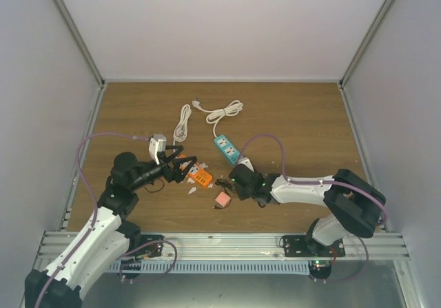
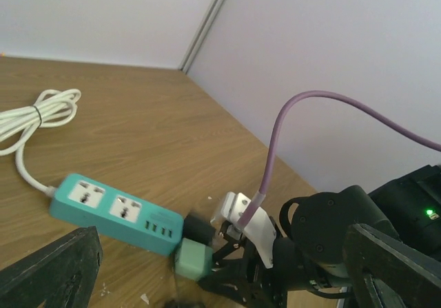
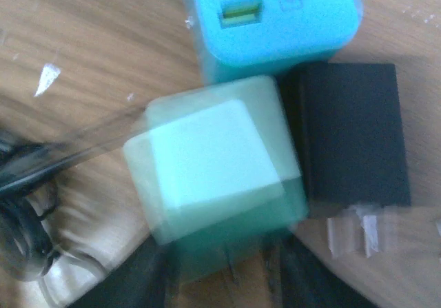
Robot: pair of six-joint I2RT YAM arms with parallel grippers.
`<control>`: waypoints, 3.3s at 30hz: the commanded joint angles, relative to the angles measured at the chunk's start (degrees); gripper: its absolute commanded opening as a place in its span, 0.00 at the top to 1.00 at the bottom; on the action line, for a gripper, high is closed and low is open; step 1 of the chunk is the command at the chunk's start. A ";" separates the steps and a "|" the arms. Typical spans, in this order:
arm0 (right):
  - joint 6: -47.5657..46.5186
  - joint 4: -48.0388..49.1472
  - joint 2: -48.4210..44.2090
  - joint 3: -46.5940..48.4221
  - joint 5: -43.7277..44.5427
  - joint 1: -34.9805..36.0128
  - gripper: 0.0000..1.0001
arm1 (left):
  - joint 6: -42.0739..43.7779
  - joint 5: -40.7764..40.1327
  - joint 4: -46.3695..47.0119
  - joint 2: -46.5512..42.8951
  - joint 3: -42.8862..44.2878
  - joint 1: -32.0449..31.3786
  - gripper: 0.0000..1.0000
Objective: Insert the plug
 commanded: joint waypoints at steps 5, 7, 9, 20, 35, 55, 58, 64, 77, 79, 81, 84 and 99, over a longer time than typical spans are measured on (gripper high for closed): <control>0.27 -0.30 -1.76 -0.61 2.53 0.52 0.94 | -0.01 -1.38 0.12 -2.14 -2.04 -0.35 0.01; 0.51 -0.25 -4.58 -1.73 2.24 0.59 0.93 | -0.17 -1.43 -0.12 -2.73 -2.42 -0.34 0.01; 0.85 -0.60 -7.31 -2.79 2.25 0.69 0.89 | -0.28 -1.62 -0.48 -3.37 -2.48 -0.33 0.01; 1.55 -4.86 -8.20 1.18 5.61 0.69 0.01 | -0.46 -1.76 -1.11 -4.24 -2.17 -0.31 0.01; -0.34 -1.89 5.98 7.09 4.22 -3.77 0.21 | 0.92 -3.23 -2.05 -4.29 -2.48 -0.34 0.01; 0.94 0.83 1.47 1.22 1.85 -4.79 0.33 | 1.63 -4.74 -3.02 -5.35 -2.83 -0.32 0.01; 1.26 0.65 -0.47 0.40 1.78 -4.84 0.27 | 1.65 -4.83 -3.24 -5.59 -2.75 -0.33 0.01; 1.11 0.68 -6.24 -1.59 2.14 -5.07 0.24 | 1.65 -4.93 -3.24 -5.58 -2.74 -0.27 0.01; -0.46 1.96 -2.04 -0.29 0.30 -6.42 0.29 | 1.83 -5.43 -3.30 -5.36 -2.81 -0.36 0.01; -0.67 2.12 -1.32 0.00 0.09 -6.42 0.30 | 1.82 -5.54 -3.32 -5.35 -2.83 -0.28 0.01; -0.71 1.98 -0.46 0.36 0.27 -6.50 0.33 | 1.83 -5.68 -3.33 -5.35 -2.77 -0.35 0.01; -0.66 2.06 0.11 0.50 0.33 -6.65 0.39 | 1.83 -5.66 -3.31 -5.34 -2.74 -0.36 0.01; -1.98 3.87 0.58 0.14 -0.68 -7.03 0.81 | 1.83 -5.41 -3.31 -5.66 -3.01 -0.28 0.01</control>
